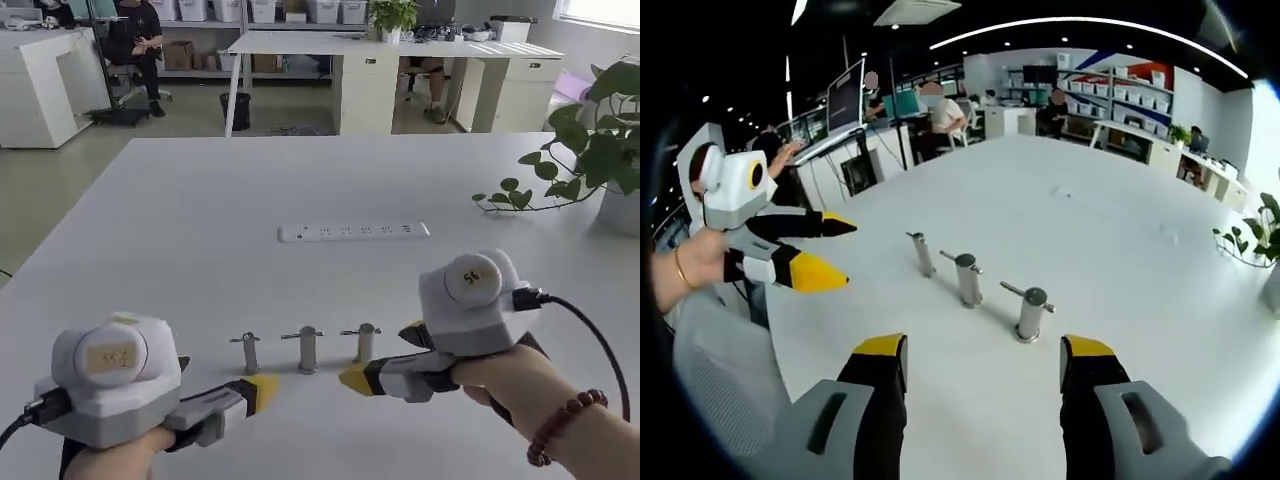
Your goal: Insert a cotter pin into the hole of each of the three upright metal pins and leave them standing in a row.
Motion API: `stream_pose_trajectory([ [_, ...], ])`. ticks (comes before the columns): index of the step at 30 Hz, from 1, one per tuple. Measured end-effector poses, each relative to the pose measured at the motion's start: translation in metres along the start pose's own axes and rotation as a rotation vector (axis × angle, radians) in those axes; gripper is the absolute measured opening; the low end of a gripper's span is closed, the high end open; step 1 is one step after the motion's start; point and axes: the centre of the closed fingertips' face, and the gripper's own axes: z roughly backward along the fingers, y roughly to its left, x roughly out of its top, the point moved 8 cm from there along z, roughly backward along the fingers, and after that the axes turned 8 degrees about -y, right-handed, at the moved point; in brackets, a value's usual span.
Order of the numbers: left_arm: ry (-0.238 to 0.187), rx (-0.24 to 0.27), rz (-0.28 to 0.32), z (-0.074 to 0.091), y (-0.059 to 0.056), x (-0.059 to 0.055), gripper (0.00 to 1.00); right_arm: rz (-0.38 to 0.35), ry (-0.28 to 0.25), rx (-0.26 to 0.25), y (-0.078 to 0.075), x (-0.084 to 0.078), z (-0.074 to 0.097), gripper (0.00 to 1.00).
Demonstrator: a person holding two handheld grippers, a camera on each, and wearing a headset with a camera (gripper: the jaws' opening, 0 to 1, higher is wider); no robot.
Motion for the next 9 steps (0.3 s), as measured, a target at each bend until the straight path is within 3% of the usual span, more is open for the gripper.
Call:
stream_pose_trajectory([
  [3,0.008,0.014,-0.015,0.0024,0.0005,-0.0012,0.65,-0.041,-0.029,0.002,0.0050,-0.0034,0.0026,0.59],
  [9,0.005,0.025,-0.005,0.0063,0.0001,0.0001,0.64,-0.036,-0.025,-0.025,0.0101,-0.0094,0.0056,0.59],
])
